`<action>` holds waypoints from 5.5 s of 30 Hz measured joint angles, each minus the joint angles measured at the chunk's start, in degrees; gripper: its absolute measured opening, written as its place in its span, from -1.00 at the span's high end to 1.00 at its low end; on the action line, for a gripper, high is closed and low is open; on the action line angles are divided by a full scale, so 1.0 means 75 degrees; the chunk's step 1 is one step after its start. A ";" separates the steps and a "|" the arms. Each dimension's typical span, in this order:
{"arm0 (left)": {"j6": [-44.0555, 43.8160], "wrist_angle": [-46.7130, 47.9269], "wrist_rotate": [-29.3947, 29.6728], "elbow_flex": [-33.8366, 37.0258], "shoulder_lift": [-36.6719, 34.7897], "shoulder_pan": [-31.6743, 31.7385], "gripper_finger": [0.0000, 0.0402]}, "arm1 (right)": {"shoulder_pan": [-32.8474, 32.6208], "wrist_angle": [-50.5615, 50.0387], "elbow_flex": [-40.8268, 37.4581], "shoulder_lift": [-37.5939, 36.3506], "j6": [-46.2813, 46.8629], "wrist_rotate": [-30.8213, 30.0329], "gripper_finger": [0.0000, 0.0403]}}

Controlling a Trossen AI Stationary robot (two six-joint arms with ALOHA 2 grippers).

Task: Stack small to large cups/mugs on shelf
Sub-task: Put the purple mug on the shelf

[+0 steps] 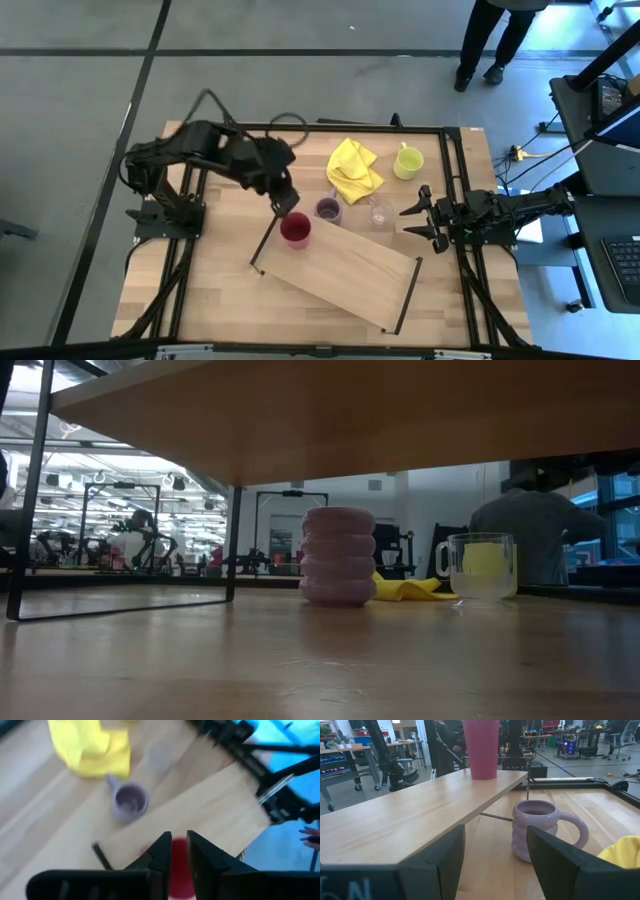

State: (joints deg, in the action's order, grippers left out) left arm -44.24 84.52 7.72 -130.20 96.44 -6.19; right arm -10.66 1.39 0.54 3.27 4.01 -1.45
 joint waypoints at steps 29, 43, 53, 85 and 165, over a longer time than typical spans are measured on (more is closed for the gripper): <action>0.3629 -0.0595 -0.2908 -0.0404 0.0821 0.3775 0.75 | 0.0000 0.4656 0.0006 -0.0006 0.1383 -0.1399 -0.05; 0.4617 -0.0644 -0.3560 -0.0404 0.1496 0.4732 0.75 | 0.0000 0.5260 -0.0006 0.0000 0.2228 -0.3064 -0.05; 0.4976 -0.1535 -0.4085 -0.0407 0.1590 0.4711 0.75 | 0.0000 0.5919 -0.0003 0.0000 0.2071 -0.2789 -0.05; 0.6454 -0.0544 -0.1901 0.0685 0.3348 0.3578 0.72 | -0.0003 0.5324 -0.0003 0.0000 0.2417 -0.2450 -0.05; 0.5005 -0.0065 -0.0733 -0.0657 0.3313 0.2704 0.90 | -0.0003 0.4739 -0.0003 0.0000 0.3024 -0.2493 -0.05</action>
State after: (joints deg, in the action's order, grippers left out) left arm -6.70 84.03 2.22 -135.13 121.29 14.09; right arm -10.68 36.93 0.51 3.27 26.69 -20.15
